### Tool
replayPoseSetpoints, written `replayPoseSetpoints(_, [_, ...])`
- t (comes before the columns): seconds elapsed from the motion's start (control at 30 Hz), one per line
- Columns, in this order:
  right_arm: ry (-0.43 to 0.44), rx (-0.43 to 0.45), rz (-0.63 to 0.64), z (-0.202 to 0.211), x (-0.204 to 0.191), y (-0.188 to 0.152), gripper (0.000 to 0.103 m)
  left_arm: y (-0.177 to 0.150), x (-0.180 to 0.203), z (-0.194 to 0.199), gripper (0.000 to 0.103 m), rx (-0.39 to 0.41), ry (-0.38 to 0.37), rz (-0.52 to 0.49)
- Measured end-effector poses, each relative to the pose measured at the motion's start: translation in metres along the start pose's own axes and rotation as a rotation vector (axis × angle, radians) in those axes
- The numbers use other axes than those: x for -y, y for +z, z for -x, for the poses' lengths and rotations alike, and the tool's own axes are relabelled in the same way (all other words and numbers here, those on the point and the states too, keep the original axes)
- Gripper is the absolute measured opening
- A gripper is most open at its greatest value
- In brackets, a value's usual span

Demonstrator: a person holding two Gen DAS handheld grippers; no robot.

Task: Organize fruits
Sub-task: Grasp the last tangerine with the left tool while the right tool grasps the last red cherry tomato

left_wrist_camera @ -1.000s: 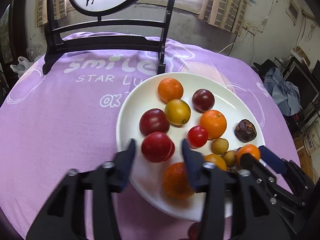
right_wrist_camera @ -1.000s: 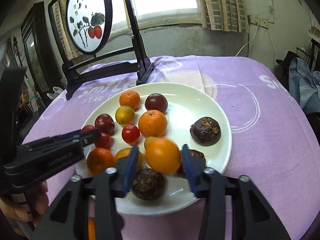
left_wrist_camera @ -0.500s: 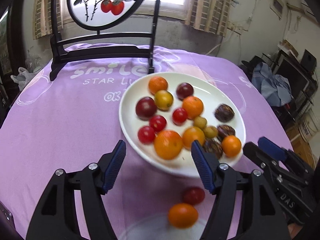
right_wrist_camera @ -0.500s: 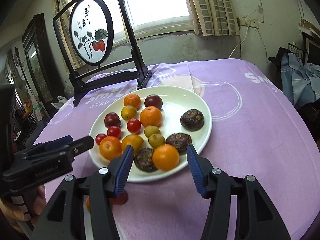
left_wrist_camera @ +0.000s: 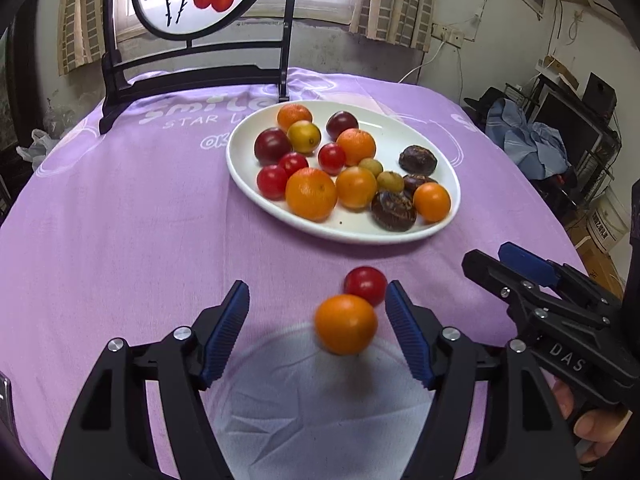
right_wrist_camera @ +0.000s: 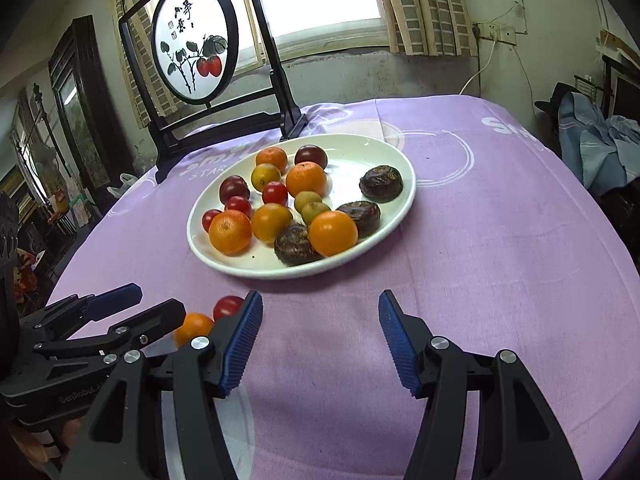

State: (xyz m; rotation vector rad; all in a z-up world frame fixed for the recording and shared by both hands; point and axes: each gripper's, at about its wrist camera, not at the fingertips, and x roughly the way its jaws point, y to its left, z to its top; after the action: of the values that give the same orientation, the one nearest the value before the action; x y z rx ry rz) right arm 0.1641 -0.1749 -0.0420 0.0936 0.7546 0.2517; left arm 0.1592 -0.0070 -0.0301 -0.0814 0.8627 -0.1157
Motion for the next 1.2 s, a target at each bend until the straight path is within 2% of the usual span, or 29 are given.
replayPoseSetpoints(0.17, [-0.023, -0.015, -0.007, 0.001, 0.005, -0.005, 0.064, -0.006, -0.001, -0.004, 0.069, -0.011, 0.004, -0.009])
replayPoseSetpoints(0.27, [-0.038, -0.004, 0.0, 0.002, 0.005, -0.005, 0.068, -0.009, 0.003, -0.004, 0.069, -0.003, 0.013, -0.039])
replayPoseSetpoints(0.53, [-0.064, -0.014, 0.011, 0.0, 0.005, -0.005, 0.071, -0.013, 0.013, -0.002, 0.072, 0.013, 0.021, -0.095])
replayPoseSetpoints(0.87, [-0.057, -0.021, 0.02, 0.001, 0.002, -0.006, 0.077, -0.021, 0.02, -0.021, 0.072, -0.031, 0.036, -0.134])
replayPoseSetpoints(0.9, [-0.056, -0.022, 0.022, 0.002, 0.001, -0.006, 0.077, -0.022, 0.02, -0.023, 0.07, -0.039, 0.034, -0.137])
replayPoseSetpoints(0.97, [-0.056, -0.021, 0.024, 0.002, 0.001, -0.006, 0.077, -0.023, 0.019, -0.029, 0.051, -0.061, 0.026, -0.137])
replayPoseSetpoints(1.0, [-0.055, -0.021, 0.025, 0.002, 0.001, -0.006, 0.077, -0.024, 0.019, -0.032, 0.047, -0.079, 0.012, -0.131])
replayPoseSetpoints(1.1, [-0.057, -0.023, 0.024, 0.002, 0.0, -0.006, 0.077, -0.024, 0.017, -0.033, 0.038, -0.078, 0.001, -0.128])
replayPoseSetpoints(1.2, [-0.058, -0.028, 0.022, 0.001, 0.001, -0.007, 0.077, -0.023, 0.011, -0.033, 0.038, -0.086, -0.013, -0.092])
